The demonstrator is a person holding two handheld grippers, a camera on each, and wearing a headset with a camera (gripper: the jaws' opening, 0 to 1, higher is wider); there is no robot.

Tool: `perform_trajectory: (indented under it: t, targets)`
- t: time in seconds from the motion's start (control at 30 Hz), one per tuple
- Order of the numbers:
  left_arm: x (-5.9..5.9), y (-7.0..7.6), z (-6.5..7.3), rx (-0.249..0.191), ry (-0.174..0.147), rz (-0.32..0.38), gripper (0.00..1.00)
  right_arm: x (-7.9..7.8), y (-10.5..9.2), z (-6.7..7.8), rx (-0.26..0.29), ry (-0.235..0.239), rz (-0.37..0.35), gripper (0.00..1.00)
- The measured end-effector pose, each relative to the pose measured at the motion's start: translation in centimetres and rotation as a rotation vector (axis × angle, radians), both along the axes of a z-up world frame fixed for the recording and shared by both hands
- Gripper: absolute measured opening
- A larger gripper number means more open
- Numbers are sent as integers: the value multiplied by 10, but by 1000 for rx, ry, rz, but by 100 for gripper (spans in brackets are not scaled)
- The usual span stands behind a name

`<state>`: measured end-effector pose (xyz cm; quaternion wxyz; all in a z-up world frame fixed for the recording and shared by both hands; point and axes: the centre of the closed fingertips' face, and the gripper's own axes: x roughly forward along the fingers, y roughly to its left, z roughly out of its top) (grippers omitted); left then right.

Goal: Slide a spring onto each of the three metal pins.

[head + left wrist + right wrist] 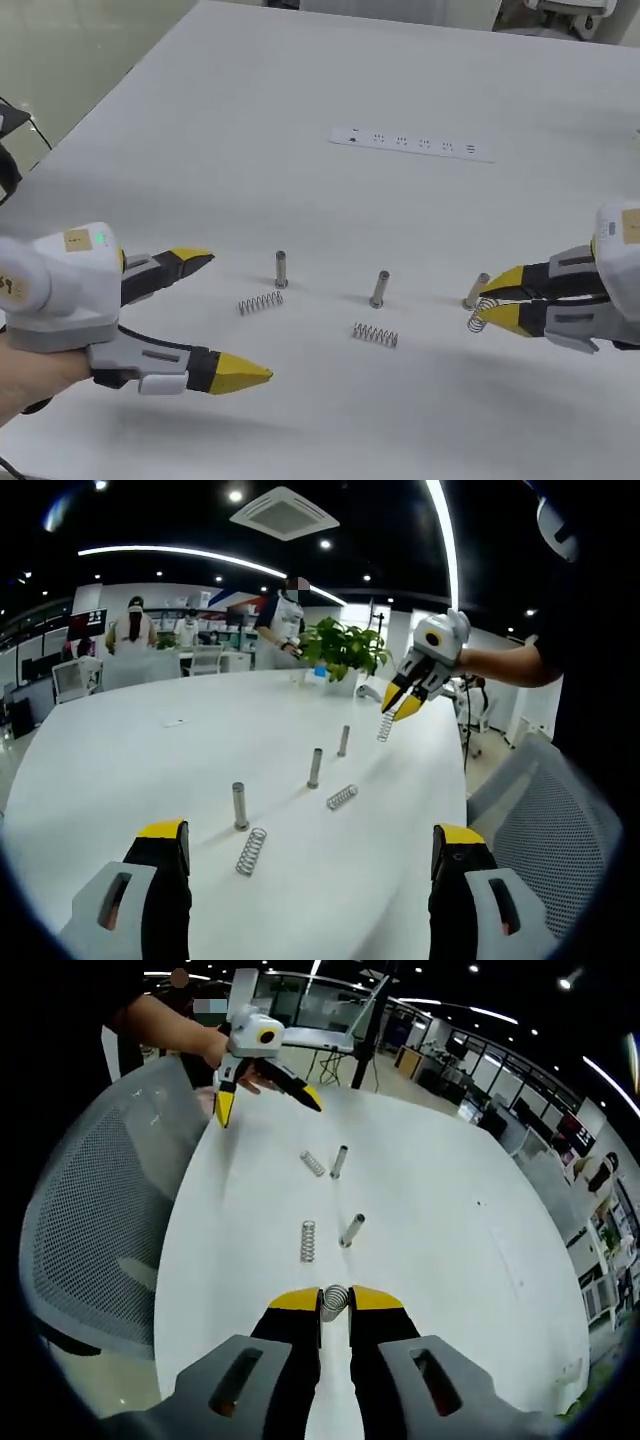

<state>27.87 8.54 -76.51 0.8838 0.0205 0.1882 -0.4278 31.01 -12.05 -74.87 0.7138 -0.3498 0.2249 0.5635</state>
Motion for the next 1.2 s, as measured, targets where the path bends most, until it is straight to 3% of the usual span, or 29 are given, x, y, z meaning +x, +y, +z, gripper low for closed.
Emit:
perform_trajectory:
  t: [0.67, 1.2]
  targets:
    - [0, 4, -1, 2, 2, 13, 98, 58, -22, 16, 37, -37, -137, 7]
    - [1, 11, -2, 3, 3, 27, 98, 72, -18, 5, 40, -2, -156, 7]
